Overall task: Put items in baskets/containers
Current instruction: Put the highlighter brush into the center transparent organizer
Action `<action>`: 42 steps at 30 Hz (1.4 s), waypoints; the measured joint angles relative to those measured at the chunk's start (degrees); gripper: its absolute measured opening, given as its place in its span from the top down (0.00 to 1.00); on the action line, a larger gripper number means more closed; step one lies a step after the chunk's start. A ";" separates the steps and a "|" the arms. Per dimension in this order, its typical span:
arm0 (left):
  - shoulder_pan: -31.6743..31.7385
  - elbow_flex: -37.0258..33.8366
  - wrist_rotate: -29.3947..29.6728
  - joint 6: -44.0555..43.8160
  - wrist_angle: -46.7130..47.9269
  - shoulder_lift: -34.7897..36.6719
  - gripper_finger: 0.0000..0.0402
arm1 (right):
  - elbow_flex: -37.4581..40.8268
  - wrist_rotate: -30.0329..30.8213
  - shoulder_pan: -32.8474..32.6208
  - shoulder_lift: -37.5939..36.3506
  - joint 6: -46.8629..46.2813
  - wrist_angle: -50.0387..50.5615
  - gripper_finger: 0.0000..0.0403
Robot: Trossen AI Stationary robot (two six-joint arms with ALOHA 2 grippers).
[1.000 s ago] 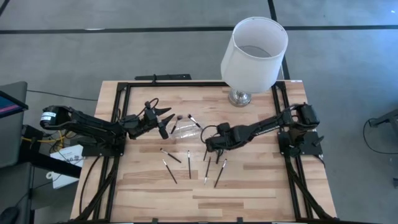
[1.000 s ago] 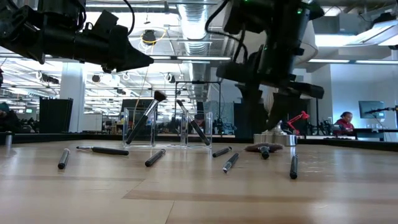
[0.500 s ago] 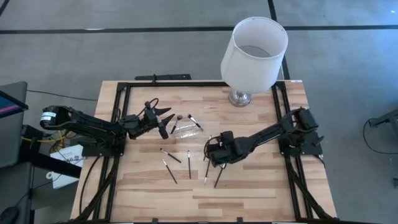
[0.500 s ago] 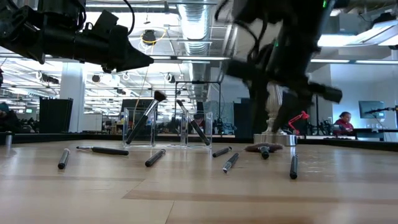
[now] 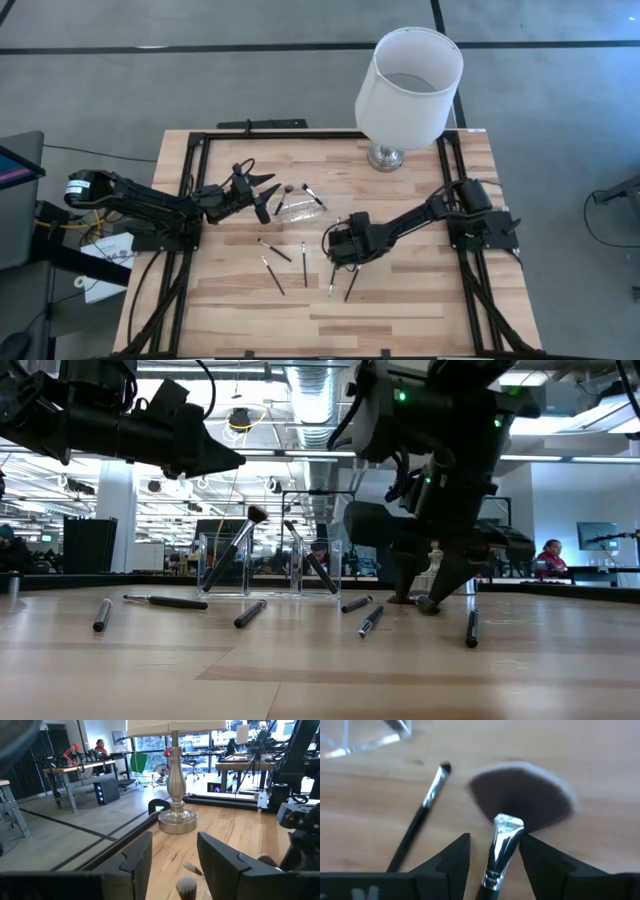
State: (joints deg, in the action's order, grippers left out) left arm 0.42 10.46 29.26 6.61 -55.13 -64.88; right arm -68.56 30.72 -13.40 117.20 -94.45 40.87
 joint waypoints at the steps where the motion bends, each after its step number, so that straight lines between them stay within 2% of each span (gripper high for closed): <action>1: 0.00 0.00 0.02 0.13 -0.04 0.00 0.62 | 0.04 1.92 -0.10 0.46 0.00 -0.16 0.60; 4: -0.01 0.00 0.02 0.15 -0.13 0.00 0.62 | 0.35 5.86 -0.12 1.06 -0.10 -0.32 0.64; 9: 0.00 0.00 0.02 0.14 -0.18 0.00 0.62 | 0.57 8.95 0.38 1.25 -1.60 0.88 0.75; 13: 0.00 0.00 0.02 0.15 -0.18 0.00 0.62 | 1.77 11.46 0.68 2.78 -1.54 -0.67 0.77; 22: 0.00 0.02 0.02 0.12 -0.20 0.00 0.62 | 1.81 11.74 1.25 3.37 0.95 -1.81 0.74; 33: -0.01 0.04 0.04 -0.04 -0.20 0.00 0.62 | 1.79 11.97 3.29 3.19 9.81 -3.26 0.60; 37: -0.01 0.04 0.06 -0.04 -0.20 0.00 0.62 | 1.80 11.83 4.07 3.09 16.27 -3.26 0.60; 42: 0.00 0.04 0.06 -0.05 -0.20 0.00 0.62 | 3.22 13.36 4.17 3.06 16.41 -5.70 0.63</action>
State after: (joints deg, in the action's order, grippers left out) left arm 0.43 10.50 29.32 6.56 -55.33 -64.88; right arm -65.33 44.07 -9.23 120.27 -78.04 35.16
